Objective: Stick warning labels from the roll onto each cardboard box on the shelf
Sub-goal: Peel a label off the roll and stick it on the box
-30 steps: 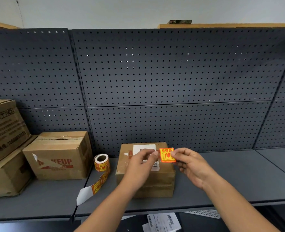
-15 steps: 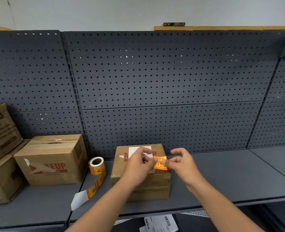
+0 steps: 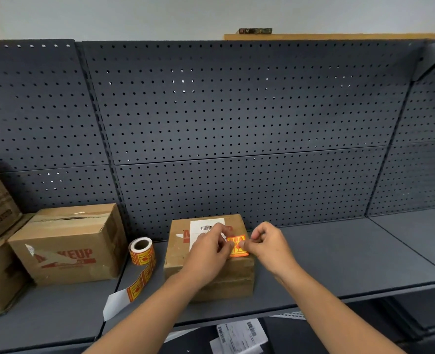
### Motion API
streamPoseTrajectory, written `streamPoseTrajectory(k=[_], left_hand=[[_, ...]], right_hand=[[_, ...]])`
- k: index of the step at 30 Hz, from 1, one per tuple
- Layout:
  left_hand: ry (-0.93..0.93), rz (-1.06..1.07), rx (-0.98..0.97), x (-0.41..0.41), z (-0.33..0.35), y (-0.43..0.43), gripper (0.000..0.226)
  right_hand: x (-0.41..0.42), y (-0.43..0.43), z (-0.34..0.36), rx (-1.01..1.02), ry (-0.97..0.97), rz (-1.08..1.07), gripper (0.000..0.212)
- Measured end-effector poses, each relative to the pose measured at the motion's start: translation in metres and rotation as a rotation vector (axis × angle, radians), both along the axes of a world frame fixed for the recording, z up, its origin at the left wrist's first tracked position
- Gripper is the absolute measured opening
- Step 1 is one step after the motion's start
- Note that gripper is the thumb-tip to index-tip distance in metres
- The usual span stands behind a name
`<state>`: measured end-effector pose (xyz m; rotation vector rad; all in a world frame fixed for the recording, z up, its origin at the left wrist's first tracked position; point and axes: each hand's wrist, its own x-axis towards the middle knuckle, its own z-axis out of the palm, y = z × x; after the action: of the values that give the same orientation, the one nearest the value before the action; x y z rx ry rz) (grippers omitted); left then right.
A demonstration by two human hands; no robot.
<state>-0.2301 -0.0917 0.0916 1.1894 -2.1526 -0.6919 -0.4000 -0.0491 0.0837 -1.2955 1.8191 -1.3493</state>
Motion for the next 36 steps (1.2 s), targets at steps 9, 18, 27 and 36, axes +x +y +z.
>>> streamPoseTrajectory(k=[9,18,27,36], left_hand=[[-0.163,-0.057,-0.172,-0.005,-0.006,0.001,0.016],[-0.152,-0.016,-0.151,-0.005,-0.012,-0.001,0.022],[-0.099,-0.007,-0.144,-0.005,-0.016,-0.007,0.021],[-0.119,0.048,-0.164,-0.006,-0.015,-0.007,0.029]], right_hand=[[0.003,-0.001,-0.004,-0.007,0.032,-0.019,0.029],[0.005,-0.002,-0.006,0.01,0.061,-0.024,0.026],[0.008,-0.002,-0.005,0.033,0.085,-0.032,0.022],[0.015,-0.002,0.0,0.082,0.15,-0.023,0.019]])
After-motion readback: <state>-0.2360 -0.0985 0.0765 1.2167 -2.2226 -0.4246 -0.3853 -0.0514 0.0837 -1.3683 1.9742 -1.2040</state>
